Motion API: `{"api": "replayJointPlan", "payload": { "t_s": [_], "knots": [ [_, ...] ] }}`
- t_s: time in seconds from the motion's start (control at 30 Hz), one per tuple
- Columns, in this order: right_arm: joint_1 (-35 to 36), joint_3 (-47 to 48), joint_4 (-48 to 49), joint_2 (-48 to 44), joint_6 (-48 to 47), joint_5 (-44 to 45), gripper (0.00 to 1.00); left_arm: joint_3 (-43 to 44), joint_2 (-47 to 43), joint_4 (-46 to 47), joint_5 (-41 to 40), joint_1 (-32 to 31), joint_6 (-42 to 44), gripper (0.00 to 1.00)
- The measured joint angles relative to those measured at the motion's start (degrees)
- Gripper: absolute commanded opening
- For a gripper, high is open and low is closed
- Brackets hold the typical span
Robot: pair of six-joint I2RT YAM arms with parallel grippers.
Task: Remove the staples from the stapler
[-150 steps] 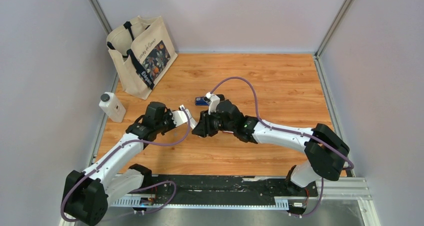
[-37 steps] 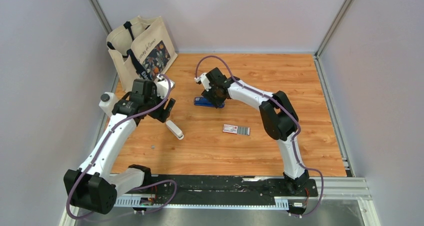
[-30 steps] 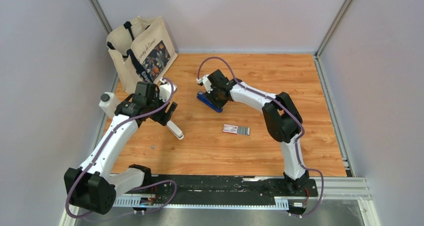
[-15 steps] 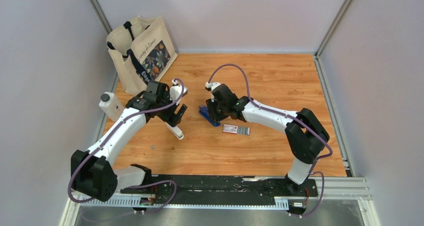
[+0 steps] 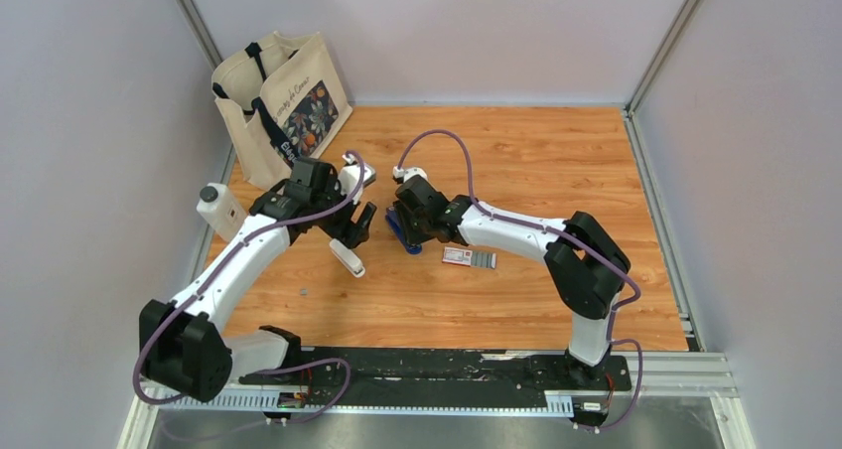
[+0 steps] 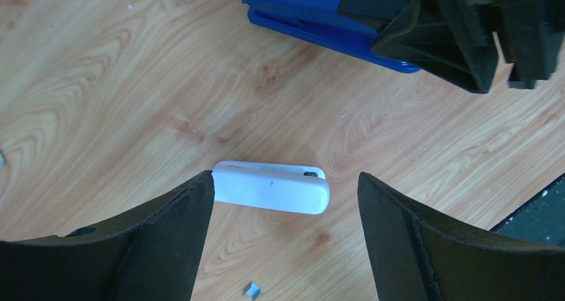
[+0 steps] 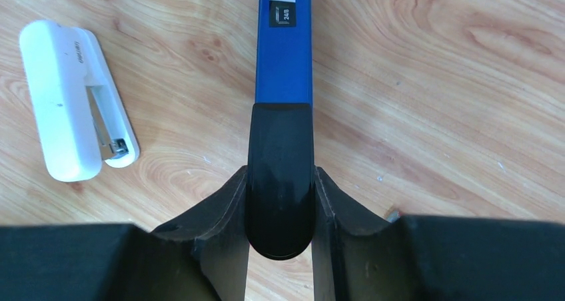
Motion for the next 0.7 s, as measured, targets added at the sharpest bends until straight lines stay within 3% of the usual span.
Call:
{"api": "replayJointPlan", "payload": {
  "t_s": [0.07,0.3,0.43,0.6,0.7],
  "knots": [
    [0.35,0.02,-1.4,0.04,0.07,0.83,0.27,0.0,-2.19,0.15,-0.13,0.0,-0.2,0.88],
    [0.94,0.02,-4.2,0.04,1.55,2.27,0.32,0.15,-6.56,-0.76,-1.18,0.0,-0.37,0.9],
    [1.05,0.02,-5.7,0.07,2.4,2.82,0.54,0.46,-7.1,-2.08,-2.16,0.0,-0.35,0.91],
    [1.09,0.02,-7.37,0.07,2.86,3.41,0.64,0.68,-9.31,-4.31,-2.34,0.35,-0.02,0.9],
    [1.11,0.04,-8.13,0.07,2.84,3.8,0.77,1.7,-9.64,-5.4,-2.89,0.9,0.26,0.91]
  ]
}}
